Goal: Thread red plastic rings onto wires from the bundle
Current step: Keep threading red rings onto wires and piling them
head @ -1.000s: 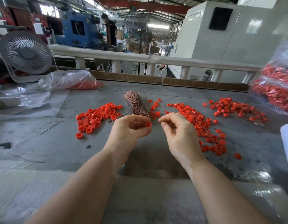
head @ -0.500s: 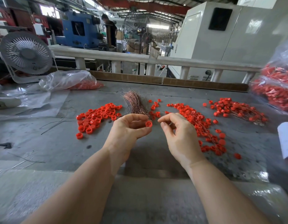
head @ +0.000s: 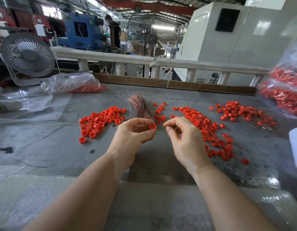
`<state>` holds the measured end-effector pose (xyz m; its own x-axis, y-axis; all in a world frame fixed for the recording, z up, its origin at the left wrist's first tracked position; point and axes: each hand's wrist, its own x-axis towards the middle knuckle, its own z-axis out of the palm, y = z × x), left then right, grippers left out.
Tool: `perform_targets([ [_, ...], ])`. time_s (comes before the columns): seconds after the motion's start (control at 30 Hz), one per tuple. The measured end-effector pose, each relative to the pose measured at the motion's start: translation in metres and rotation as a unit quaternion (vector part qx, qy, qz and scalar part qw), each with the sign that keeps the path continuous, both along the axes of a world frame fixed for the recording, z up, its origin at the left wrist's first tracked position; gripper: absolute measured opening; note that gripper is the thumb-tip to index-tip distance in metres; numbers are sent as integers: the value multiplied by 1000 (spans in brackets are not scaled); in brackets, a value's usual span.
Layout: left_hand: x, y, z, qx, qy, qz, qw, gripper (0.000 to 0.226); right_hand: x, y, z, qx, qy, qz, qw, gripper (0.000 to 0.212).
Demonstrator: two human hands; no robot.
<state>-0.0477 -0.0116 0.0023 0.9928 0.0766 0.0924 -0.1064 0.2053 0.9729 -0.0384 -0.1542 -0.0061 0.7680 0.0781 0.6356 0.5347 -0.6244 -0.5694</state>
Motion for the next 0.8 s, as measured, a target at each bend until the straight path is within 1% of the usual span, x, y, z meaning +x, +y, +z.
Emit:
perform_targets([
  [0.27, 1, -1, 4, -112, 34, -33, 993, 28, 1, 0, 0, 6, -7, 2, 1000, 10],
  [0.53, 0, -2, 4, -150, 50, -46, 986, 23, 0, -1, -1, 11, -10, 3, 1000, 10],
  [0.8, -1, -1, 6, -177, 68, -66, 980, 27, 0, -1, 0, 7, -13, 1, 1000, 10],
])
